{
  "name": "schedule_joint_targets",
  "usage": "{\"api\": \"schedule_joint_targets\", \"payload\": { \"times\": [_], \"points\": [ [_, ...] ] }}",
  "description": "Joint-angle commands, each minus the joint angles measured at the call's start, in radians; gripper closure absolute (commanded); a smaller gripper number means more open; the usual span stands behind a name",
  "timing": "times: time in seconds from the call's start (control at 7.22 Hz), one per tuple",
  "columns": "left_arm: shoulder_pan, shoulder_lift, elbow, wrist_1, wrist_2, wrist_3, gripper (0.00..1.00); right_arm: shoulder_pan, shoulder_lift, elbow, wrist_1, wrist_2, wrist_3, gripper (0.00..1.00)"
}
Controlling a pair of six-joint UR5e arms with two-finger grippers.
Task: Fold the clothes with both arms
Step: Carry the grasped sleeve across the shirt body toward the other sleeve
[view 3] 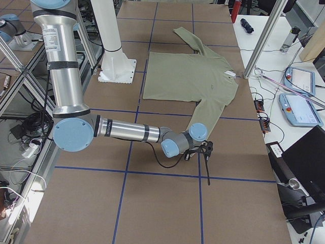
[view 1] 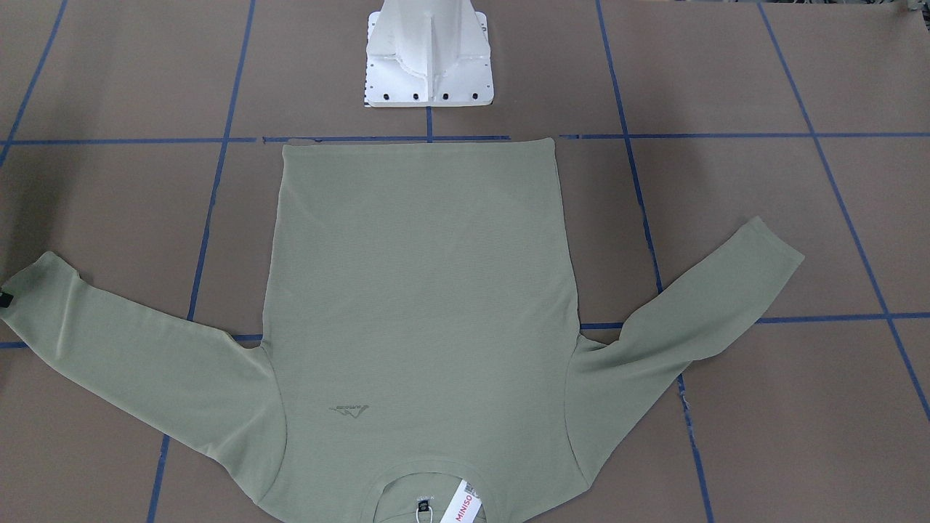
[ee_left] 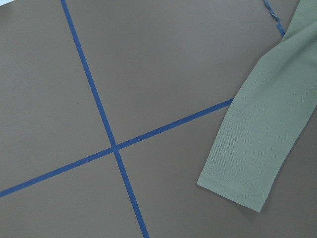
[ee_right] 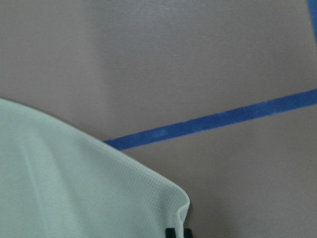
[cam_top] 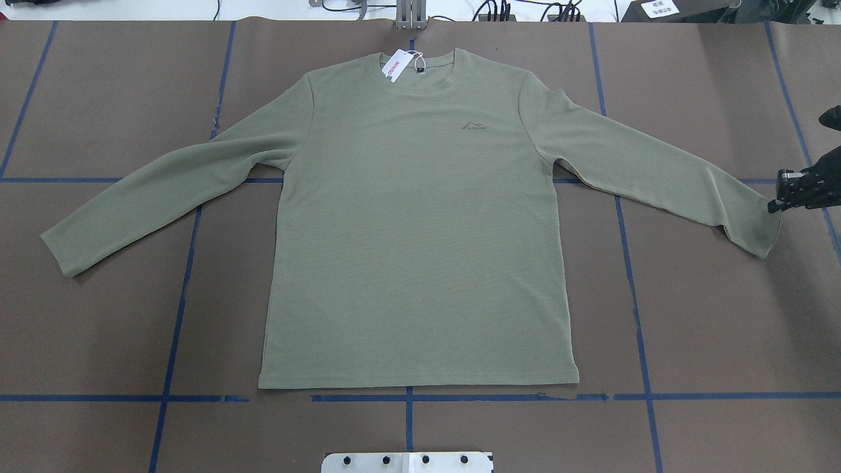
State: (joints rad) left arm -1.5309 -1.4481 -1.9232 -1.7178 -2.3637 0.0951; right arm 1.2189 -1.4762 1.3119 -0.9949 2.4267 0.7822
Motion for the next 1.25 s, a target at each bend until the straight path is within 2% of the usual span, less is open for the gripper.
{"api": "schedule_joint_targets", "payload": {
  "times": [0.0,0.14,0.28,0.42,0.55,0.69,0.83,0.97,1.11],
  "points": [
    [0.000,0.000,-0.011,0.003,-0.026,-0.002,0.00,-0.001,-0.065,0.241,-0.013,0.012,0.052,1.00],
    [0.000,0.002,-0.016,0.003,-0.028,-0.002,0.00,-0.053,-0.047,0.338,-0.013,0.029,0.197,1.00],
    [0.000,0.000,-0.017,0.003,-0.028,-0.002,0.00,-0.111,0.023,0.396,-0.014,0.023,0.354,1.00],
    [0.000,-0.005,-0.017,0.001,-0.028,-0.002,0.00,-0.183,0.143,0.391,-0.014,0.011,0.532,1.00],
    [0.000,-0.009,-0.020,0.001,-0.028,-0.002,0.00,-0.282,0.306,0.382,-0.055,-0.076,0.731,1.00],
    [0.000,-0.008,-0.028,0.001,-0.028,-0.002,0.00,-0.376,0.491,0.365,-0.197,-0.210,0.824,1.00],
    [0.000,-0.009,-0.025,0.001,-0.028,-0.002,0.00,-0.427,0.677,0.277,-0.294,-0.319,0.848,1.00],
    [0.000,-0.009,-0.026,0.000,-0.028,-0.002,0.00,-0.467,0.858,0.109,-0.292,-0.348,0.877,1.00],
    [0.000,-0.009,-0.030,0.000,-0.028,-0.002,0.00,-0.529,1.046,-0.089,-0.288,-0.439,0.878,1.00]
  ]
}}
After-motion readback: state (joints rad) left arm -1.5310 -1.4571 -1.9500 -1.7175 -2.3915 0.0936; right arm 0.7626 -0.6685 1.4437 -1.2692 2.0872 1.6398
